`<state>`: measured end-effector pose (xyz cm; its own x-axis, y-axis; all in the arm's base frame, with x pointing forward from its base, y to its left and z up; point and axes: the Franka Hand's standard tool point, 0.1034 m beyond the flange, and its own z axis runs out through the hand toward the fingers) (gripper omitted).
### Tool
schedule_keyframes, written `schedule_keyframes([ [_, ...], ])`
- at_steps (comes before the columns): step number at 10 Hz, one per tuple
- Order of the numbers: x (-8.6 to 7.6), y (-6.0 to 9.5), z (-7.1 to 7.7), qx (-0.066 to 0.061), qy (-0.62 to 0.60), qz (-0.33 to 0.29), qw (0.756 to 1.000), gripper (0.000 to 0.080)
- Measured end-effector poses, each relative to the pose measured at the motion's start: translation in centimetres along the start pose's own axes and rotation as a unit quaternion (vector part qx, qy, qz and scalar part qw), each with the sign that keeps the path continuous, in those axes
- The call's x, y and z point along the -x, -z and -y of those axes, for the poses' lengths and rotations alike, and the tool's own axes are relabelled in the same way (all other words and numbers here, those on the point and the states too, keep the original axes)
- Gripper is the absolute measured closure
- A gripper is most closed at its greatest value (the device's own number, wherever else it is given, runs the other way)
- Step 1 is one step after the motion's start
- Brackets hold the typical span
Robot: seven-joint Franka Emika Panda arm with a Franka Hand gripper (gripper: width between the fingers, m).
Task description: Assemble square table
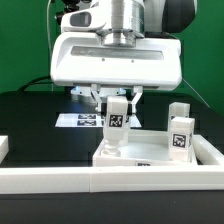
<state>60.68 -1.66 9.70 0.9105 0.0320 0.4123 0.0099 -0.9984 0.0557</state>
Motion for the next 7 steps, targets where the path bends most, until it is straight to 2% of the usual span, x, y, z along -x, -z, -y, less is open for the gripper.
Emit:
schedule_keyframes([
  [7, 0.72, -0.6, 0.06, 0.001, 0.001, 0.007, 1.0, 0.0511],
])
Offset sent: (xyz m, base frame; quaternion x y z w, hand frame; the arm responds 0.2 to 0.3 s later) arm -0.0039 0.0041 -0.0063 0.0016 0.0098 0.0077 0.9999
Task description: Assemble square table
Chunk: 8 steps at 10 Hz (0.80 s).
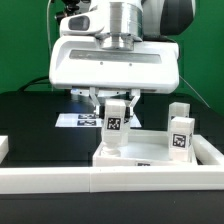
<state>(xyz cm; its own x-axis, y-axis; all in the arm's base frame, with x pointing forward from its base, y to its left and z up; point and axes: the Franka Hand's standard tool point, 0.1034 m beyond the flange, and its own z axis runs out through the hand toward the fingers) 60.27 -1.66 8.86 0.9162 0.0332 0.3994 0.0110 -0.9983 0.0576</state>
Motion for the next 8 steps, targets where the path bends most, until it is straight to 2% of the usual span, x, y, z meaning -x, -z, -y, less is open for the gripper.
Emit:
schedule_keyframes([
  [8, 0.68, -0.74, 0.15, 0.002, 0.003, 0.004, 1.0, 0.0511],
])
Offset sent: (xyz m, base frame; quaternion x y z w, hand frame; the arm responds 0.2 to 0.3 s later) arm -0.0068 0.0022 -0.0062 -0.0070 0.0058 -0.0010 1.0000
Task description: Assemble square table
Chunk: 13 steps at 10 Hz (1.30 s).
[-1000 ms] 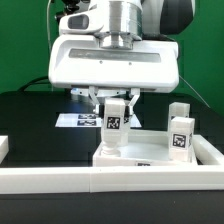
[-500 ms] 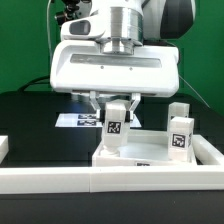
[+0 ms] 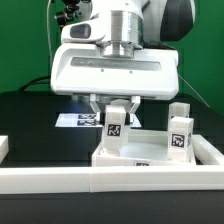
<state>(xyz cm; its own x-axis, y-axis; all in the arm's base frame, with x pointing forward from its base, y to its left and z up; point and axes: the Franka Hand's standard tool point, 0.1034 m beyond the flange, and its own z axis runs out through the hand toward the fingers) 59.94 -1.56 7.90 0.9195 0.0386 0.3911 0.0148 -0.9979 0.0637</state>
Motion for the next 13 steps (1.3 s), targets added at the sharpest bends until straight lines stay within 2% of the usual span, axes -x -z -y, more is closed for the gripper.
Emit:
schedule_keyframes([
  [2, 0.39, -0.39, -0.53, 0.005, 0.001, -0.003, 1.0, 0.0511],
  [5, 0.04, -0.61, -0.44, 0.017, 0.004, -0.031, 0.999, 0.0511],
  [9, -0.06, -0.64, -0.42, 0.019, 0.005, -0.036, 0.999, 0.051],
  [10, -0.05, -0.64, -0.43, 0.019, 0.005, -0.035, 0.999, 0.032],
  [11, -0.05, -0.65, -0.43, 0.019, 0.005, -0.035, 0.999, 0.0187],
  [13, -0.05, -0.65, -0.43, 0.019, 0.005, -0.035, 0.999, 0.016],
])
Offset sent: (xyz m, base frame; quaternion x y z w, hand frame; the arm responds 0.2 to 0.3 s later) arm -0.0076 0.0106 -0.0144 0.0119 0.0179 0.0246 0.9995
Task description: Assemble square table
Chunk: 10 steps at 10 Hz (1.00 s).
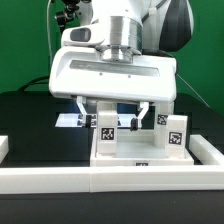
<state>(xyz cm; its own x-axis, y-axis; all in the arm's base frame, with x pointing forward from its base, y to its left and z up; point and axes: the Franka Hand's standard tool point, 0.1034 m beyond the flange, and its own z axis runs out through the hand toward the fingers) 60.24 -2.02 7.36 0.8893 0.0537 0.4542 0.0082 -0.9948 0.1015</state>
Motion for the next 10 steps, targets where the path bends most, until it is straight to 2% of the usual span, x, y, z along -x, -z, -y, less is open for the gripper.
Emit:
schedule_keyframes([
  [3, 0.0, 0.1, -0.1, 0.0, 0.001, 0.001, 1.0, 0.0153],
  [5, -0.9, 0.9, -0.6, 0.0, -0.004, -0.006, 1.0, 0.015],
  [6, -0.9, 1.0, -0.6, -0.002, -0.006, -0.003, 1.0, 0.015],
  [7, -0.6, 0.8, -0.1, -0.01, -0.006, 0.014, 1.0, 0.015],
  [8, -0.7, 0.8, -0.2, -0.009, -0.006, 0.012, 1.0, 0.015],
  [9, 0.0, 0.5, 0.6, -0.027, -0.014, 0.052, 0.998, 0.015],
  [10, 0.0, 0.6, 1.2, -0.046, -0.02, 0.096, 0.994, 0.015],
])
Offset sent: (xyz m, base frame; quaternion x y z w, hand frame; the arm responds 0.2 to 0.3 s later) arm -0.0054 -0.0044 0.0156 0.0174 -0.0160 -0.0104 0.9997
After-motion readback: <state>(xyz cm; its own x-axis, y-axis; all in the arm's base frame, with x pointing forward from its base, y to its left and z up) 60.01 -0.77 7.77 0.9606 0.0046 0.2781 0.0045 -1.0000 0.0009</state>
